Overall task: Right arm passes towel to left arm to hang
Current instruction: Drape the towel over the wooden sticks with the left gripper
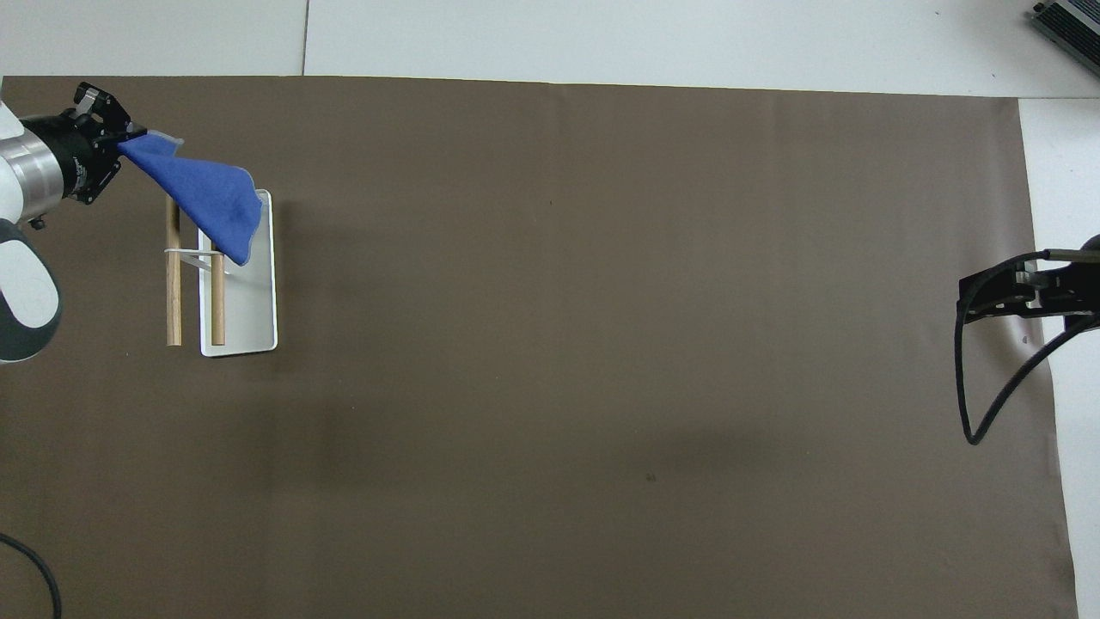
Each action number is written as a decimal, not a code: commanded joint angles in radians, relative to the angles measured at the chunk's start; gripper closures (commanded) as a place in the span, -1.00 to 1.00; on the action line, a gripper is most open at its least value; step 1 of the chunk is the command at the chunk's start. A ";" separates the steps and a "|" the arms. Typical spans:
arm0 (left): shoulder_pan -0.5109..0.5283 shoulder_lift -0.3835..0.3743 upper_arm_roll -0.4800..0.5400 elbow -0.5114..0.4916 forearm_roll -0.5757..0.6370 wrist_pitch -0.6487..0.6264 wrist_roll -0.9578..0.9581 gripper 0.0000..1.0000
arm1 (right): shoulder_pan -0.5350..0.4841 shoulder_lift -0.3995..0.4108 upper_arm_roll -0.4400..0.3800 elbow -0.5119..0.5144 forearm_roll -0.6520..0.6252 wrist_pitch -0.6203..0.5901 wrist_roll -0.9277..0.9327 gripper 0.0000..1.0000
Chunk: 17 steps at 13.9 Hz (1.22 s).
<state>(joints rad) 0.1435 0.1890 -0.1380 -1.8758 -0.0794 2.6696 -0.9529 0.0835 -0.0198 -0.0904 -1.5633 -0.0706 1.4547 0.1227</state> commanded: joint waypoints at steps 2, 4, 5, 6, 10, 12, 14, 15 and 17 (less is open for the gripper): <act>0.011 -0.042 0.008 -0.049 -0.023 -0.075 0.020 1.00 | -0.018 -0.032 0.000 -0.040 0.025 0.023 -0.021 -1.00; 0.024 -0.048 0.014 -0.049 -0.022 -0.108 0.020 1.00 | -0.019 -0.032 -0.002 -0.041 0.026 0.023 -0.031 -1.00; 0.022 -0.049 0.035 -0.049 -0.022 -0.115 0.020 1.00 | -0.019 -0.032 -0.002 -0.041 0.026 0.023 -0.032 -1.00; 0.024 -0.049 0.046 -0.049 -0.022 -0.131 0.020 1.00 | -0.021 -0.032 -0.002 -0.041 0.026 0.023 -0.034 -1.00; 0.024 -0.062 0.084 -0.049 -0.019 -0.212 0.022 1.00 | -0.021 -0.032 -0.002 -0.041 0.029 0.021 -0.029 -1.00; 0.024 -0.083 0.087 -0.063 -0.017 -0.296 0.020 1.00 | -0.019 -0.032 0.000 -0.040 0.029 0.021 -0.029 -1.00; 0.022 -0.112 0.087 -0.110 -0.017 -0.341 0.020 1.00 | -0.018 -0.032 0.000 -0.040 0.028 0.021 -0.031 -1.00; 0.022 -0.128 0.086 -0.141 -0.017 -0.344 0.019 0.97 | -0.018 -0.032 0.000 -0.040 0.028 0.021 -0.031 -1.00; 0.022 -0.144 0.086 -0.178 -0.017 -0.343 0.020 0.95 | -0.019 -0.032 -0.002 -0.040 0.028 0.021 -0.031 -1.00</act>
<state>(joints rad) 0.1654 0.1005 -0.0547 -1.9824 -0.0796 2.3371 -0.9510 0.0746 -0.0256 -0.0929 -1.5703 -0.0625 1.4548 0.1222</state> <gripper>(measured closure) 0.974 0.000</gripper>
